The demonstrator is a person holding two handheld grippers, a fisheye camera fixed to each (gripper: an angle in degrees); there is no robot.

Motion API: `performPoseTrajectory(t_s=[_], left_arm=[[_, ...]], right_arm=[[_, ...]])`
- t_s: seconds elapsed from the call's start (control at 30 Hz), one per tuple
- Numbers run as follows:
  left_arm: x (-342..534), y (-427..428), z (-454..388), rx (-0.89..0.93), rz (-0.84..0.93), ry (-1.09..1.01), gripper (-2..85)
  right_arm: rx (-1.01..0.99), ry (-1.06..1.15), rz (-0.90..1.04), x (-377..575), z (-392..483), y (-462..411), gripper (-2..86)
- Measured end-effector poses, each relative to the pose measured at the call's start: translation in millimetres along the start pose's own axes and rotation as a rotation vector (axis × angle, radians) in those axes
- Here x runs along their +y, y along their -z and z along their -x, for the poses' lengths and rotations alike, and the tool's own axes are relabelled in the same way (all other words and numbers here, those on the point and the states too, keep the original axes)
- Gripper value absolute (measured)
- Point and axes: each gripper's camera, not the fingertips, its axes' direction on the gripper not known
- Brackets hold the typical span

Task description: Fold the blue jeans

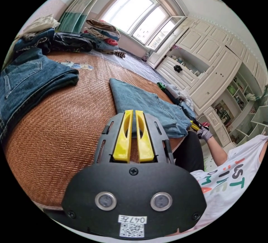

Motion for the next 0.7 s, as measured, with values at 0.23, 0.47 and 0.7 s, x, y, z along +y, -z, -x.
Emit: performPoseTrajectory(t_s=[0.23, 0.47, 0.7], left_arm=[[20, 15, 18, 0.04, -0.031, 0.047, -0.5], [46, 37, 45, 0.168, -0.103, 0.106, 5.8], [79, 91, 86, 0.089, -0.245, 0.221, 8.6]], right_arm=[[0.287, 0.874, -0.008, 56, 426, -49, 0.3], [0.091, 1.456, 0.149, 273, 695, -209, 0.0], [0.084, 1.481, 0.361, 360, 740, -333, -0.1]])
